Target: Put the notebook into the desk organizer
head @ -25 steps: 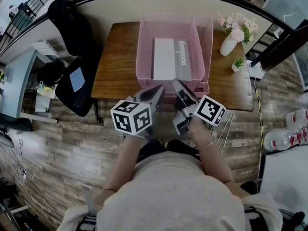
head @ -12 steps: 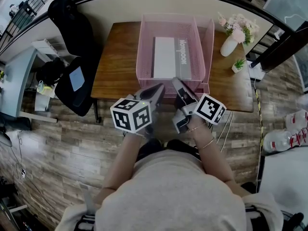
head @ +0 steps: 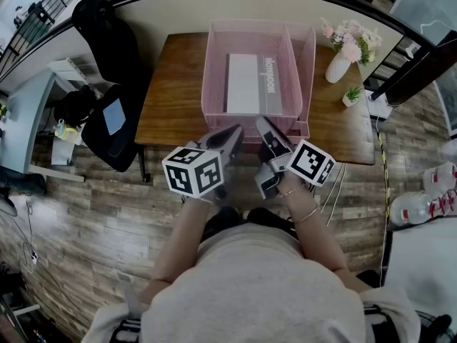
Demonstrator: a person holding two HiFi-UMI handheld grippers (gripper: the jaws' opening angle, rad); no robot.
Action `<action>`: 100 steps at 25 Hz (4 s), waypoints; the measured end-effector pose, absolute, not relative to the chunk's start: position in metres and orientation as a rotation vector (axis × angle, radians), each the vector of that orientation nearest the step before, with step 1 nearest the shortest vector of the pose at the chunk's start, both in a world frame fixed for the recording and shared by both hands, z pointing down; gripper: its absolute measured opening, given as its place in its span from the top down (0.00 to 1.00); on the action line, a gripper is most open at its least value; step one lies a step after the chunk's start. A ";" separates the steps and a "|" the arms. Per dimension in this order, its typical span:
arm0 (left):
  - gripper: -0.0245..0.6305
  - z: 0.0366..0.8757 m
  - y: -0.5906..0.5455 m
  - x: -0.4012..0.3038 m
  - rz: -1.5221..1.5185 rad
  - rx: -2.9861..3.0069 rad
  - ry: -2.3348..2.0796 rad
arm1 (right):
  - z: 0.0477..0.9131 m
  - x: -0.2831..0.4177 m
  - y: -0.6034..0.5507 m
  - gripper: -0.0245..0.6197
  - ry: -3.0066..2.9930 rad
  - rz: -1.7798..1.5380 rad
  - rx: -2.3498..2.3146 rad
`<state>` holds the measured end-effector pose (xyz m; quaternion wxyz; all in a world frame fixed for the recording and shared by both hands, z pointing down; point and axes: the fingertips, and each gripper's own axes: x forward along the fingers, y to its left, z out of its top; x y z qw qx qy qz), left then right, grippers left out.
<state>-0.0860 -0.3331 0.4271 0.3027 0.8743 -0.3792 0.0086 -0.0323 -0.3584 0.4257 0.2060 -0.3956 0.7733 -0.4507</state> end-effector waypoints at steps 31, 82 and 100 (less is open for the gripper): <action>0.95 0.421 -0.308 -0.079 0.285 2.609 -1.084 | 0.377 -0.051 -0.307 0.89 2.826 -0.349 -1.342; 0.95 0.444 -0.289 -0.066 0.315 2.535 -0.995 | 0.435 -0.048 -0.294 0.95 3.036 -0.289 -1.432; 0.95 0.443 -0.292 -0.069 0.291 2.526 -0.997 | 0.435 -0.044 -0.293 0.95 3.003 -0.352 -1.422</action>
